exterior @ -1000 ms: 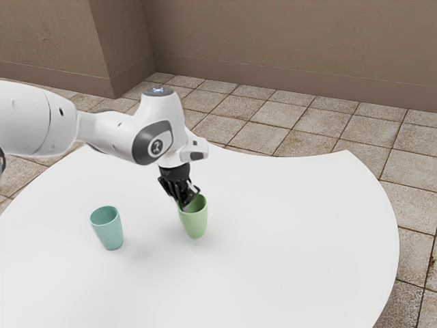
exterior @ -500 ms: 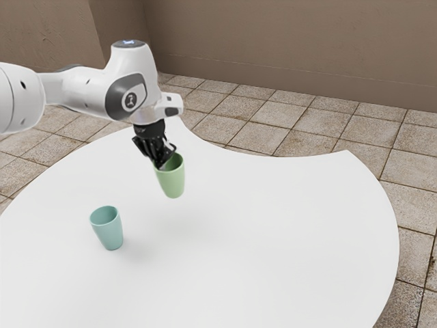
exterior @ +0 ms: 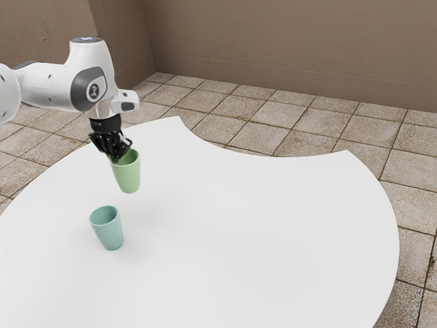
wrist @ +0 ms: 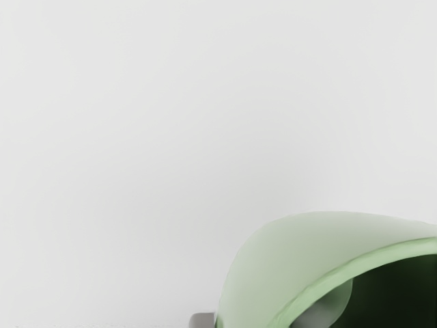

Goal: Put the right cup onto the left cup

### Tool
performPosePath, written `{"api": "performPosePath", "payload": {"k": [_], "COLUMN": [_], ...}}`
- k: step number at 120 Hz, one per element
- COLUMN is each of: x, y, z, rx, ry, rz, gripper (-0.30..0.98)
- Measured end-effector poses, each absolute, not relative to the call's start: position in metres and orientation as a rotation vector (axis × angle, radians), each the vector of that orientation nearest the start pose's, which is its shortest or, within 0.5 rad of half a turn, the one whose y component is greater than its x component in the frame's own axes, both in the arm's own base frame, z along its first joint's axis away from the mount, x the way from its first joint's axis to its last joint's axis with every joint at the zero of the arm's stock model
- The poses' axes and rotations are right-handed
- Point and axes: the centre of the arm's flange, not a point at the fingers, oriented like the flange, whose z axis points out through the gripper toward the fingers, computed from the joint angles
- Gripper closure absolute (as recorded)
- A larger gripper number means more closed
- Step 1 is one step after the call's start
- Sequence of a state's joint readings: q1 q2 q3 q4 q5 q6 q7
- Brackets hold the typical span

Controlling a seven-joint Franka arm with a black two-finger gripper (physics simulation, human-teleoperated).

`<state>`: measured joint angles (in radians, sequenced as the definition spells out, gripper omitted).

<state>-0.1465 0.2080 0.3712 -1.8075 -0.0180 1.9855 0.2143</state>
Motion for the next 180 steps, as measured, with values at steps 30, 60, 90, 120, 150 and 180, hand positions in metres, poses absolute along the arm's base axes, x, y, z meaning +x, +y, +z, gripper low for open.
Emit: {"api": "performPosePath", "payload": {"k": [30,60,90,120,150,180], "x": [0.584,0.564,0.529,0.512,0.512,0.517], "y": [0.168,0.171,0.166,0.163,0.157,0.149], "z": [0.434,0.438,0.453,0.444,0.430,0.420], "rx": [-3.096,-3.129,-3.168,-3.162,-3.154,-3.147], "ry": [-0.049,0.009,0.063,0.084,0.095,0.109], "rz": [0.079,0.093,0.066,0.075,0.077,0.070], "gripper": [0.79,0.79,0.79,0.79,0.79,0.79]}}
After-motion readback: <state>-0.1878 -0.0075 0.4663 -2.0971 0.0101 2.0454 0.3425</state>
